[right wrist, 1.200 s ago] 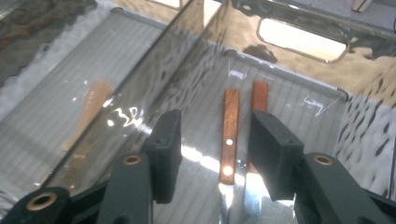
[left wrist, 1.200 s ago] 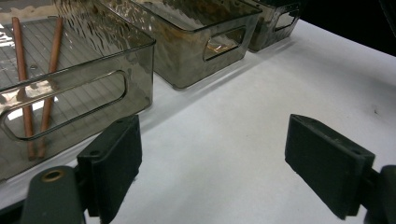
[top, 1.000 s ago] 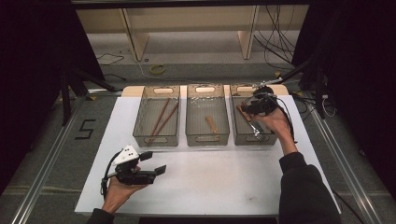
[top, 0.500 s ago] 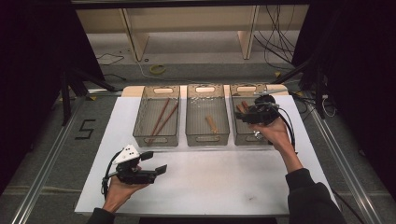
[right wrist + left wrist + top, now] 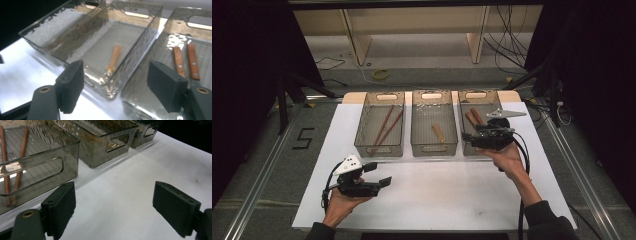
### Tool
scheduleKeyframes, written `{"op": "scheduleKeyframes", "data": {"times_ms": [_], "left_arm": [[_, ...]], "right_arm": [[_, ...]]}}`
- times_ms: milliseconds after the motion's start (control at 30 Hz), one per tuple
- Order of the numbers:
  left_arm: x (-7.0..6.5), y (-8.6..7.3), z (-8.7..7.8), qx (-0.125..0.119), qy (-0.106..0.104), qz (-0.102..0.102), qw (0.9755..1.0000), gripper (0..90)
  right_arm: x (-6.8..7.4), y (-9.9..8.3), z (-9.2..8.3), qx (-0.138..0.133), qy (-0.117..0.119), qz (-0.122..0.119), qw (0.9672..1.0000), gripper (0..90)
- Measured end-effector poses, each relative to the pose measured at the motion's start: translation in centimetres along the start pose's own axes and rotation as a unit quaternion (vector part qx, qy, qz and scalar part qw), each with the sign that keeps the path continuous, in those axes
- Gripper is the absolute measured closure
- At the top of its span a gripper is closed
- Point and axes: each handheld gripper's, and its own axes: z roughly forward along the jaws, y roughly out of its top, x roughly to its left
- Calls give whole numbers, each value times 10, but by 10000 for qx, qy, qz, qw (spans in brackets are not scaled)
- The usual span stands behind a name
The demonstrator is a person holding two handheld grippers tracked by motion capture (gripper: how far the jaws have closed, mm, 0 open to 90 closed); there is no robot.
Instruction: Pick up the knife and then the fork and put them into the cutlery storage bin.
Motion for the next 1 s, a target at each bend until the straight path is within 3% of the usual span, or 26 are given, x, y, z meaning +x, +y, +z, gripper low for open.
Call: {"op": "scheduleKeyframes", "data": {"times_ms": [400,767,1000], "left_arm": [[0,-2,0,54,-104,-17,9999,180],[-2,-2,1,118,-191,10,9997,180],[-2,-2,1,116,-231,32,9997,180]], "right_arm": [[27,-37,-14,-204,439,-73,9988,291],[45,-65,-23,-381,681,-185,9968,280],[50,-84,-28,-425,698,-293,9962,276]]}}
